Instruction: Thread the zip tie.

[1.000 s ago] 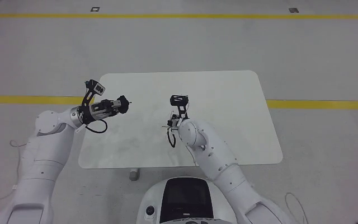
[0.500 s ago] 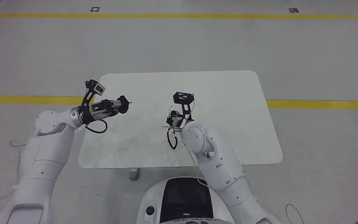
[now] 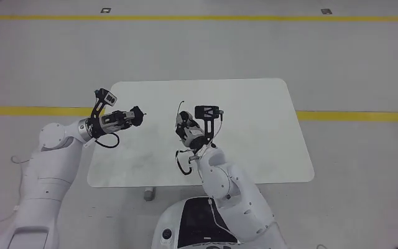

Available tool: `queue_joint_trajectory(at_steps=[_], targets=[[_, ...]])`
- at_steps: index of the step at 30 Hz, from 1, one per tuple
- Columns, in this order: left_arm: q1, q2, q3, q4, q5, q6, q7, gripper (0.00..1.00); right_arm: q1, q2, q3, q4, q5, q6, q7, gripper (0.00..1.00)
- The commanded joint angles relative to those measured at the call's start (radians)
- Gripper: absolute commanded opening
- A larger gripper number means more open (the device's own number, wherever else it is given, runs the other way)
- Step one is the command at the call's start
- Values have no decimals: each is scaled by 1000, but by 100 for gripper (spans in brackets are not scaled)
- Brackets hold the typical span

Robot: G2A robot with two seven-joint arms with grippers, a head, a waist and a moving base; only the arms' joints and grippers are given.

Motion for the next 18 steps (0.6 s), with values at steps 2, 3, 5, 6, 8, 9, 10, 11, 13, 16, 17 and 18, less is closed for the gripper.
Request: queue_joint_trajectory(at_steps=[2,3,5,6,8,9,10,11,13,16,17,18], targets=[[0,0,0,0,0,0,0,0,3,1,0,2,-8,-15,-26,0],[0,0,0,0,0,0,0,0,3,1,0,2,-8,-15,-26,0],[0,0,0,0,0,0,0,0,3,1,0,2,-8,-15,-26,0],[0,0,0,0,0,0,0,0,3,1,0,2,-8,-15,-26,0],[0,0,0,0,0,0,0,0,3,1,0,2,-8,-15,-26,0],[0,0,0,0,0,0,0,0,3,1,0,2,-8,-15,-26,0],[0,0,0,0,0,0,0,0,0,1,1,3,-6,-14,-32,0],[2,0,1,-1,-2,4,8,0,-4,2,1,-1,-13,-19,-50,0],[26,-4,16,-29,-15,18,42,0,-22,7,-10,-3,-34,-29,-129,0],[71,-9,39,-67,-30,20,87,0,-33,21,-45,19,-44,-45,-240,0],[83,-11,49,-77,-34,23,99,0,-33,25,-59,25,-48,-46,-276,0],[92,-13,58,-86,-34,23,111,0,-32,29,-72,34,-48,-44,-306,0]])
